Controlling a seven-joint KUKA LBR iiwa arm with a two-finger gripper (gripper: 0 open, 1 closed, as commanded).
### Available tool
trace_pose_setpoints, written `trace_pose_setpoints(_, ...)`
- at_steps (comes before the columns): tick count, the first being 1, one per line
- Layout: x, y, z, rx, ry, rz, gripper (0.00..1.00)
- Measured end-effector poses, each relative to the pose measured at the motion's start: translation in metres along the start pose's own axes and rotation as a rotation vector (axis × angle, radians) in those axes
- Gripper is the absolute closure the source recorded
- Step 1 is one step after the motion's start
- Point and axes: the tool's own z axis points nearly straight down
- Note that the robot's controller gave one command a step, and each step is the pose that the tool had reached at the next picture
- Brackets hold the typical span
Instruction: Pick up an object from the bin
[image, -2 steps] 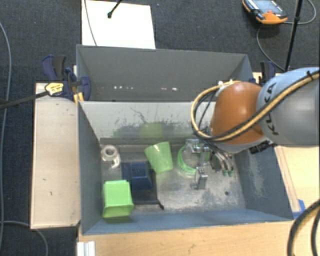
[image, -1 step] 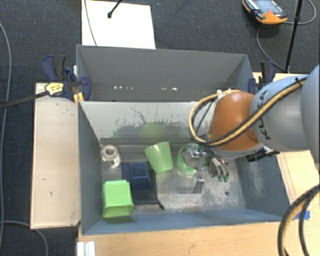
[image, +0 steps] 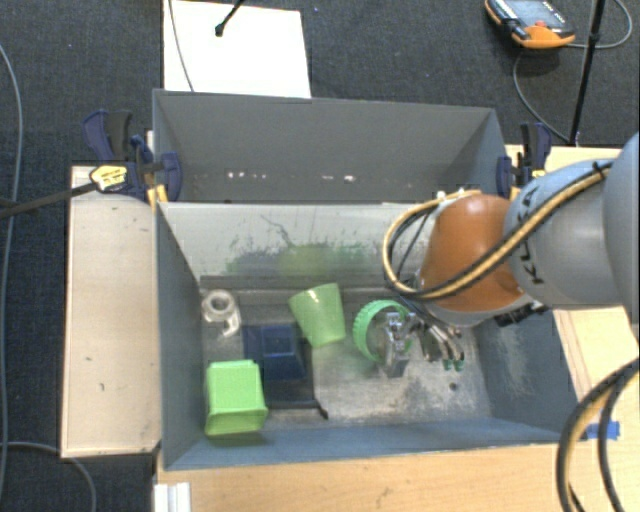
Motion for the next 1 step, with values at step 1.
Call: trace_pose_setpoints(1,0.0,0.0,0.0,0.0,0.0,0.0,1.0)
